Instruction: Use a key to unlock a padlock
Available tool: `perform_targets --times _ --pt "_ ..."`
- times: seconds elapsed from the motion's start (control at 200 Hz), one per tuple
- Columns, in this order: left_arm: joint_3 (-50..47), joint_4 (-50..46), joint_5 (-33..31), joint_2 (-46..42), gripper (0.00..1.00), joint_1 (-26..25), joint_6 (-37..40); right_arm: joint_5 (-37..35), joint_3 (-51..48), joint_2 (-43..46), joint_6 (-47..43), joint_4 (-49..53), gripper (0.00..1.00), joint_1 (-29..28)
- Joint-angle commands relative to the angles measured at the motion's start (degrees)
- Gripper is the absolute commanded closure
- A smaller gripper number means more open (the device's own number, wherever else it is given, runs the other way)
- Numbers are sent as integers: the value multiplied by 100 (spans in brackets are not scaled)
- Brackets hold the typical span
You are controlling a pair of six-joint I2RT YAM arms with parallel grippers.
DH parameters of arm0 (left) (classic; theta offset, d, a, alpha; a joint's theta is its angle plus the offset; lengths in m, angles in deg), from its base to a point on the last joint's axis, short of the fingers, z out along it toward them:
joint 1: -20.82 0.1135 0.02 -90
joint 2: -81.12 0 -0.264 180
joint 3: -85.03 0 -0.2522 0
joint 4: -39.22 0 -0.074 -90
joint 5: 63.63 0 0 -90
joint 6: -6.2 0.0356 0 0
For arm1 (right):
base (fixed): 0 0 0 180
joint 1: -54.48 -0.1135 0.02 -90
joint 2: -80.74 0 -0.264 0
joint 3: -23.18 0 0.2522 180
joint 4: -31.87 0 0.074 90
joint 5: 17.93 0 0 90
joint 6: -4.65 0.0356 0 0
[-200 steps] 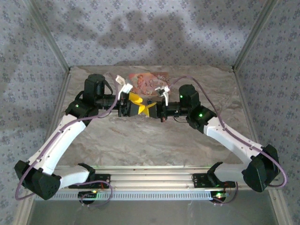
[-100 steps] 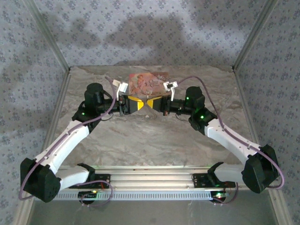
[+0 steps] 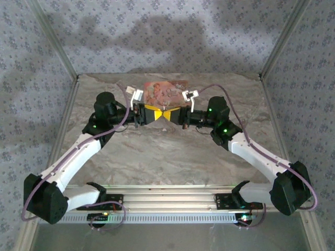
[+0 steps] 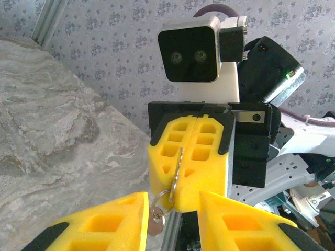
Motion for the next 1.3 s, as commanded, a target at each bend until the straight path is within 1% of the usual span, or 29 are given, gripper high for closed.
perform_targets --times 0.0,0.075,0.175,0.24,0.375,0.575,0.64,0.655,0.665,0.67,0.68,0.724,0.759,0.804,0.899,0.959,1.034,1.134,1.214,1.294 --pt "23 222 112 54 69 -61 38 172 91 -57 82 -201 100 -48" --pt "20 229 114 72 69 -85 54 186 102 -76 82 -205 100 -56" --pt "20 230 116 77 73 -91 81 214 125 -95 72 -205 100 -74" --pt "25 219 138 75 81 -94 115 227 134 -112 72 -204 100 -83" --pt "55 123 198 101 100 -114 192 243 140 -148 76 -210 100 -92" --pt "62 -125 165 50 100 -117 430 128 203 -161 -43 37 100 -109" --pt "64 -287 74 -3 100 -123 586 10 250 -123 -184 305 87 -115" --pt "71 -335 51 -13 100 -121 627 -29 270 -108 -239 414 82 -117" --pt "73 -371 34 -22 100 -122 662 -38 272 -102 -255 441 81 -117" --pt "77 -393 26 -28 100 -122 679 -56 283 -91 -285 500 79 -118" --pt "81 -437 19 -32 100 -123 715 -65 287 -85 -300 532 78 -118" --pt "130 -677 -47 -71 100 -123 905 -125 343 -22 -460 811 66 -109" --pt "196 -936 -93 -87 100 -118 1092 -157 389 21 -494 1064 62 -93" --pt "319 -1397 -174 -81 100 -110 1405 -162 490 116 -845 1480 57 -39" --pt "748 -2546 -256 8 100 -114 2172 -69 690 318 -1260 2315 53 189" --pt "998 -3128 -203 104 100 -113 2576 86 760 431 -1349 2552 52 347" --pt "1269 -3661 25 247 100 -114 2961 285 863 467 -1433 2778 50 477" --pt "1573 -4119 410 475 100 -114 3320 509 994 377 -1513 2936 48 480" --pt "1777 -4309 678 644 100 -117 3451 699 982 264 -1379 2751 47 441" --pt "1956 -4466 798 790 100 -138 3535 788 960 168 -1276 2583 47 378"
